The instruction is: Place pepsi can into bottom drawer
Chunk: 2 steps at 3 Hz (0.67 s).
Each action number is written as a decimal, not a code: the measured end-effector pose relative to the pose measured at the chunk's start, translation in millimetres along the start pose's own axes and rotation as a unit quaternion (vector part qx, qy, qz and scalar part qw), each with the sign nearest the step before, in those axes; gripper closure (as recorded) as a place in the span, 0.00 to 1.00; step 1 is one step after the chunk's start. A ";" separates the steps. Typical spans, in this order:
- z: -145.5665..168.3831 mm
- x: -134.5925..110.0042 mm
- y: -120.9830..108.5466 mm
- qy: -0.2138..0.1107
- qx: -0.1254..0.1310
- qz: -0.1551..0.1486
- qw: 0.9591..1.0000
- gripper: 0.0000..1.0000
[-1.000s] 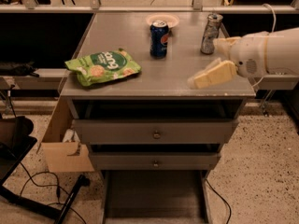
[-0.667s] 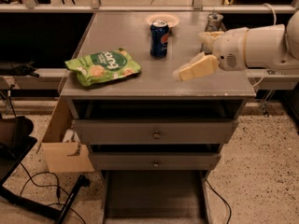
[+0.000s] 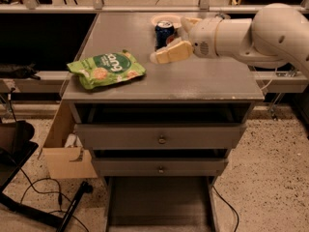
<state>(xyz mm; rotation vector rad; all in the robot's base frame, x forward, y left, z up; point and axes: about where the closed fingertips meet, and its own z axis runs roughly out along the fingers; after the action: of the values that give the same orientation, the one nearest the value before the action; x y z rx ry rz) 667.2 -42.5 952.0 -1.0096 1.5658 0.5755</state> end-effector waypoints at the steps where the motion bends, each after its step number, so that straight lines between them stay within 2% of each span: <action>1: 21.6 -0.2 -22.1 -0.024 0.021 0.012 0.999 0.00; 2: 40.8 5.0 -52.8 -0.039 0.048 0.036 0.997 0.00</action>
Offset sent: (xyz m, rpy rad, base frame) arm 0.1128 -0.0070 -0.0128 0.1711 0.0025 -0.1882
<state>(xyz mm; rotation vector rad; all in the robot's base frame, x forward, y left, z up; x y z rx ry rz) 733.6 -38.2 945.2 -0.8505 1.5506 0.5777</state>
